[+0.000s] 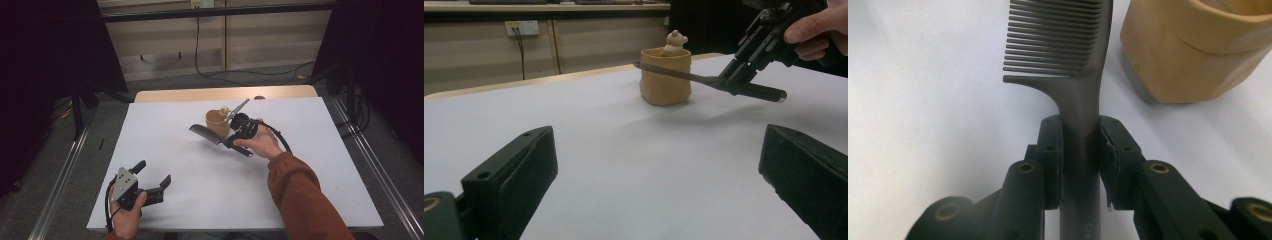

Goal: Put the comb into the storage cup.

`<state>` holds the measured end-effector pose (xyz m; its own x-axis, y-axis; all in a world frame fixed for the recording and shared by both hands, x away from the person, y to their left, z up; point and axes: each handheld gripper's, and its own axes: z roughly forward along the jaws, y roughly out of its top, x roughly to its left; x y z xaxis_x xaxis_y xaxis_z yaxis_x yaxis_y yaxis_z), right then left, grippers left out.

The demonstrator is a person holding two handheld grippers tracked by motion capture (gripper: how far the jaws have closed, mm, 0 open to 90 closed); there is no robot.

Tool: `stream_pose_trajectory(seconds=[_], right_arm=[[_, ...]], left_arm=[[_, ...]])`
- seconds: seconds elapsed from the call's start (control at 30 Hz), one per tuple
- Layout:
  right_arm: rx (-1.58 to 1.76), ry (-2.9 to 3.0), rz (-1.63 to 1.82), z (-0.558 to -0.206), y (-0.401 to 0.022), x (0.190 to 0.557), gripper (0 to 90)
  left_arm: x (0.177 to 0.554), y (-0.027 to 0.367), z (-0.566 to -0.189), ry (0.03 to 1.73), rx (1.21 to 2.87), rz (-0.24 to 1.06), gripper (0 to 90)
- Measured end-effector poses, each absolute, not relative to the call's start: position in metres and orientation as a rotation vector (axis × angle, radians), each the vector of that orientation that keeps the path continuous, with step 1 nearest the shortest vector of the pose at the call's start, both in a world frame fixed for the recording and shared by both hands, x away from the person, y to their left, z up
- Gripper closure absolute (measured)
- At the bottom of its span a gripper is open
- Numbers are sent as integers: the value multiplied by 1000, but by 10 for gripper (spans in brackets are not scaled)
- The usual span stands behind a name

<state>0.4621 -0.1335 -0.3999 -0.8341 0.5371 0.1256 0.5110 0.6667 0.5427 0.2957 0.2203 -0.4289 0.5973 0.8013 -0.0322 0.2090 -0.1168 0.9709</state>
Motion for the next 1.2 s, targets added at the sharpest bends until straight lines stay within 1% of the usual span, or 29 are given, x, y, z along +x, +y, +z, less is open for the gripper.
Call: stream_pose_trajectory(seconds=[1.2], right_arm=[[913,2691,1080,-388,-156,451,728]], left_arm=[[296,220,-429,855,1645,627,23]])
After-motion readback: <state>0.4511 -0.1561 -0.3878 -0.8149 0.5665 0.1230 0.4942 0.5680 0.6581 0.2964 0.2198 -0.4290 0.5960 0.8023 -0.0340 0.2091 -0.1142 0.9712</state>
